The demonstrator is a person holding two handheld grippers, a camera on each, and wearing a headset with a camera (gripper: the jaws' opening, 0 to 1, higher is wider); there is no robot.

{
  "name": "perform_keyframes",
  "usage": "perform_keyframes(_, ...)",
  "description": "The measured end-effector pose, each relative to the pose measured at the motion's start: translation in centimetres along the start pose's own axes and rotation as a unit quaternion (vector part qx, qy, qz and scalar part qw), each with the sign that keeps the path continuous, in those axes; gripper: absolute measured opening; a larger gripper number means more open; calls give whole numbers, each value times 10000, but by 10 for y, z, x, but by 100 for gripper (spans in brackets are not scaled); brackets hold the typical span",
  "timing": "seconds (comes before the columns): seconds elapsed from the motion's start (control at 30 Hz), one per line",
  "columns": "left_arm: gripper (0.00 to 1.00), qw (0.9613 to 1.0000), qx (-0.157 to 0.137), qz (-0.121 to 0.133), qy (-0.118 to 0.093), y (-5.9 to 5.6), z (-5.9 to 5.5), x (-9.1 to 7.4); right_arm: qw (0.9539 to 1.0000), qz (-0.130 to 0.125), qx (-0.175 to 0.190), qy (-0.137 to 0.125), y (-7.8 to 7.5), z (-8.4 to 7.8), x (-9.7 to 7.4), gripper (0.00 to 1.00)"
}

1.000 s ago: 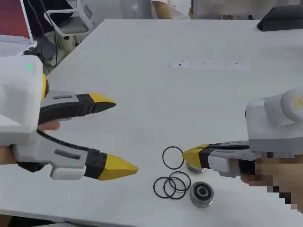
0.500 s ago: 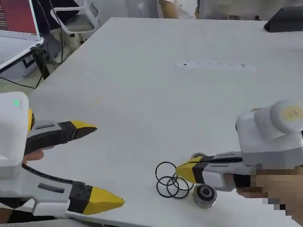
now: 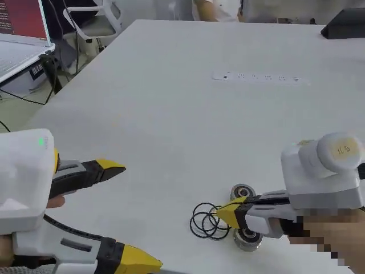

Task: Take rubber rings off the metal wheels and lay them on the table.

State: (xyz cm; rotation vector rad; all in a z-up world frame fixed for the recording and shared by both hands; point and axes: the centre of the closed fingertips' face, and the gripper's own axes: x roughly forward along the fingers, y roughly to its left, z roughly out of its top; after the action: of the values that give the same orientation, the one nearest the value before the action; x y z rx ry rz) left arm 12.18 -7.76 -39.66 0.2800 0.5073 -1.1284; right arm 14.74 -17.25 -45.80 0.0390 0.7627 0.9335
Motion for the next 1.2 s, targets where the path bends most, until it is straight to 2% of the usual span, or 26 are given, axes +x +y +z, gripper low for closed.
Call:
perform_keyframes(0.2, 89, 10000, 6, 4, -5, -2, 0, 2, 9998, -110, 159, -43, -8, -1, 0, 0)
perform_keyframes(0.3, 89, 10000, -6, 12, -4, -2, 0, 3, 9999, -159, 23, 8, -7, -3, 2, 1)
perform_keyframes(0.4, 88, 10000, -14, 5, 14, -3, -1, 4, 9999, -147, -43, 31, -6, -4, 3, 6)
perform_keyframes(0.63, 87, 10000, -26, 17, 26, -3, -2, 3, 9992, 87, -344, 184, 7, -8, 7, 15)
perform_keyframes(0.7, 87, 10000, -25, 12, 40, -3, -3, 3, 9982, -29, -554, 242, 5, -9, 7, 18)
perform_keyframes(0.77, 87, 10000, -19, 13, 47, -4, -3, 3, 9978, -22, -612, 260, 5, -9, 7, 20)
perform_keyframes(1.07, 86, 9999, -83, -37, 95, -6, -7, 4, 9983, -154, -548, 93, -1, 2, 1, 20)
perform_keyframes(1.2, 86, 9999, -97, -83, 109, -8, -8, 4, 9983, -174, -546, -125, 3, 16, -5, 21)
